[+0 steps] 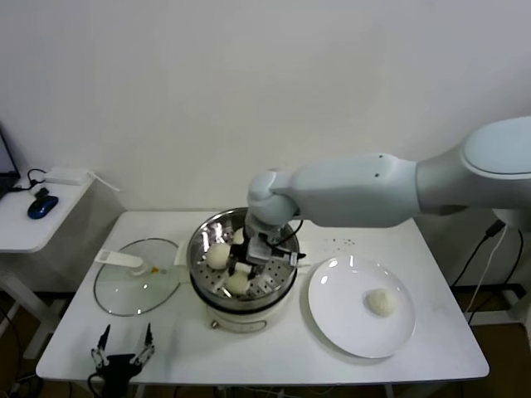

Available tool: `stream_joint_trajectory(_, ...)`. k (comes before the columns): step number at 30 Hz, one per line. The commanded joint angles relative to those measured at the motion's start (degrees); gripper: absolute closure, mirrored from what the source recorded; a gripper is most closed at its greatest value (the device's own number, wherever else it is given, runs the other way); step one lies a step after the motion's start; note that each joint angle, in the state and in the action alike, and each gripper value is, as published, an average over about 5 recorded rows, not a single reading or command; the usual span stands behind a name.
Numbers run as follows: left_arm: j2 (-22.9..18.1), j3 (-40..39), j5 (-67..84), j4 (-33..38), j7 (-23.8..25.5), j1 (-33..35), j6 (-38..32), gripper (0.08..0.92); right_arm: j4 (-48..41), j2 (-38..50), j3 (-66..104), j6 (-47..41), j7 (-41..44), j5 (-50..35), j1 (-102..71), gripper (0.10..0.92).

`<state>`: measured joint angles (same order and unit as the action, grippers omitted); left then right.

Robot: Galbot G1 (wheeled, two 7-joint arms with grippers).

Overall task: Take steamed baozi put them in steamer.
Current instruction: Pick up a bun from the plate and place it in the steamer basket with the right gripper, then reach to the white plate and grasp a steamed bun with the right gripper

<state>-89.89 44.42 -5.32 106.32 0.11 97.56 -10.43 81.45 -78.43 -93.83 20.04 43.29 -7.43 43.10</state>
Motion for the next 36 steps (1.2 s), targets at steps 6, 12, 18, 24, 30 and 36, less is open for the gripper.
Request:
stream_joint_trajectory(6, -0.2, 0.0, 0.0, 0.0, 0.0, 0.1, -0.1, 0.177, -4.1, -3.6, -1.6, 3.2, -0.1, -2.9, -0.5, 0.43)
stream_joint_trajectory(12, -0.2, 0.0, 0.0, 0.1, 0.0, 0.3, -0.2, 0.177, -2.3, -0.8, -5.3, 2.8, 1.9, -10.7, 6.3, 0.348)
stream_joint_trajectory(18, -0.2, -0.3, -0.1, 0.0, 0.0, 0.0, -0.2, 0.177, -3.4, 5.2, -11.4, 0.2, 5.7, -23.2, 12.6, 0.214)
stream_joint_trajectory(24, -0.2, -0.8, -0.3, -0.2, 0.1, -0.1, -0.1, 0.177, 1.7, 15.6, -16.2, -10.0, 7.7, -33.2, 16.7, 0.203)
stream_joint_trajectory(30, -0.1, -0.8, -0.3, -0.7, 0.1, -0.4, -0.2, 0.177, 9.9, 25.5, -24.7, -34.1, 1.1, -40.5, 19.3, 0.203)
stream_joint_trajectory(36, -0.1, -0.8, -0.3, -1.1, 0.3, -0.4, -0.3, 0.177, 9.4, 31.1, -24.9, -39.9, 2.4, -36.6, 14.8, 0.203)
